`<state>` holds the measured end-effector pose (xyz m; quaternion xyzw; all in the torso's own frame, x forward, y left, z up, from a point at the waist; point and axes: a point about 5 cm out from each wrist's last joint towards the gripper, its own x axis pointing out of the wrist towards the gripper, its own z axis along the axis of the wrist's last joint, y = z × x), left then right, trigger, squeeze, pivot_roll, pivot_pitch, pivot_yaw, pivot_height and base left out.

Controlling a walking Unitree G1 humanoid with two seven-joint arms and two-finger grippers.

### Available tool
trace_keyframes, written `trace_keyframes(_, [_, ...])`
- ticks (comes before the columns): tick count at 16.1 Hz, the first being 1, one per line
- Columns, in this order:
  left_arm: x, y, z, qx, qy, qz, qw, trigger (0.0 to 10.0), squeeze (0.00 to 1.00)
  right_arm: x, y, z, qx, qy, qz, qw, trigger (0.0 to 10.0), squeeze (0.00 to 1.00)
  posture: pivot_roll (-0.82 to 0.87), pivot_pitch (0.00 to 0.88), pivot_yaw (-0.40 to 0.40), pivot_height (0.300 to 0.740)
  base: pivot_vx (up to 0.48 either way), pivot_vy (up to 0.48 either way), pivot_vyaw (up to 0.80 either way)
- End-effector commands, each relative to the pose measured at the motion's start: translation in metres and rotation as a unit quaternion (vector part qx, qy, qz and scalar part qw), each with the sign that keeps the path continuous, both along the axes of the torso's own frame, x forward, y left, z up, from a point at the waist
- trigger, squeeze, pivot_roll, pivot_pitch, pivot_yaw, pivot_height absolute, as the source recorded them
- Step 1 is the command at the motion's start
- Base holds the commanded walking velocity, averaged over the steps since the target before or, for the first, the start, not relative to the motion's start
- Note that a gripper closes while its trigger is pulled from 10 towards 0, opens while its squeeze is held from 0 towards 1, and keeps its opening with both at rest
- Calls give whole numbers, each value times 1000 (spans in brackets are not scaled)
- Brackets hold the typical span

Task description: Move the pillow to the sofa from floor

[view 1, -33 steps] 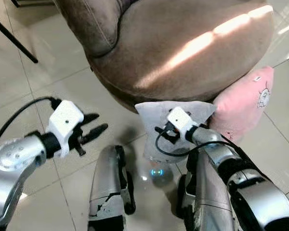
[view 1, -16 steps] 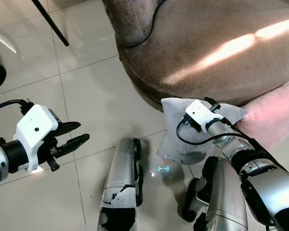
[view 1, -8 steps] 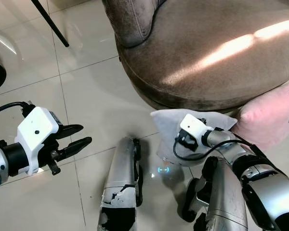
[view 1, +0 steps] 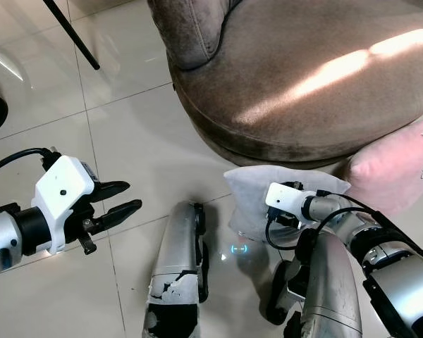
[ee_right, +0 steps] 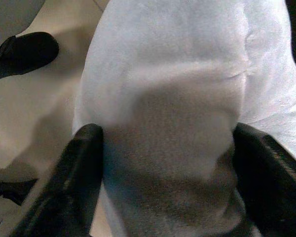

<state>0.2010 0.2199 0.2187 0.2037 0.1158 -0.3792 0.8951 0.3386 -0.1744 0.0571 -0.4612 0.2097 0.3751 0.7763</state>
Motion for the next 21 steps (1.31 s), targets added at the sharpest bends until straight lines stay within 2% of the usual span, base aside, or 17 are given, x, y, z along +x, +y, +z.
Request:
trace_keyframes(1, [-1, 1, -4, -3, 10, -2, 1000, 10000, 0, -13, -2, -18, -11, 29, 0, 1000, 0, 0, 429, 380, 132, 570, 0, 0, 0])
trace_keyframes(5, [-3, -2, -6, -7, 25, -19, 999, 10000, 0, -13, 0, -18, -7, 24, -4, 1000, 0, 0, 423, 373, 129, 570, 0, 0, 0])
trace_keyframes(8, [-22, -9, -14, -18, 105, -84, 991, 10000, 0, -13, 0, -19, -9, 24, -4, 1000, 0, 0, 419, 368, 125, 570, 0, 0, 0])
trace_keyframes(9, [-25, -9, -14, -18, 110, -92, 990, 10000, 0, -13, 0, -19, -9, 25, -4, 1000, 0, 0, 419, 368, 125, 570, 0, 0, 0])
trace_keyframes(14, [-22, -15, -15, -31, 104, -103, 989, 10000, 0, -13, 1, -19, 3, 23, -14, 1000, 0, 0, 405, 356, 117, 570, 0, 0, 0])
trace_keyframes(21, [-17, -14, -16, -35, 93, -93, 991, 10000, 0, -11, 2, -17, 17, 28, -19, 999, 0, 0, 395, 334, 101, 570, 0, 0, 0])
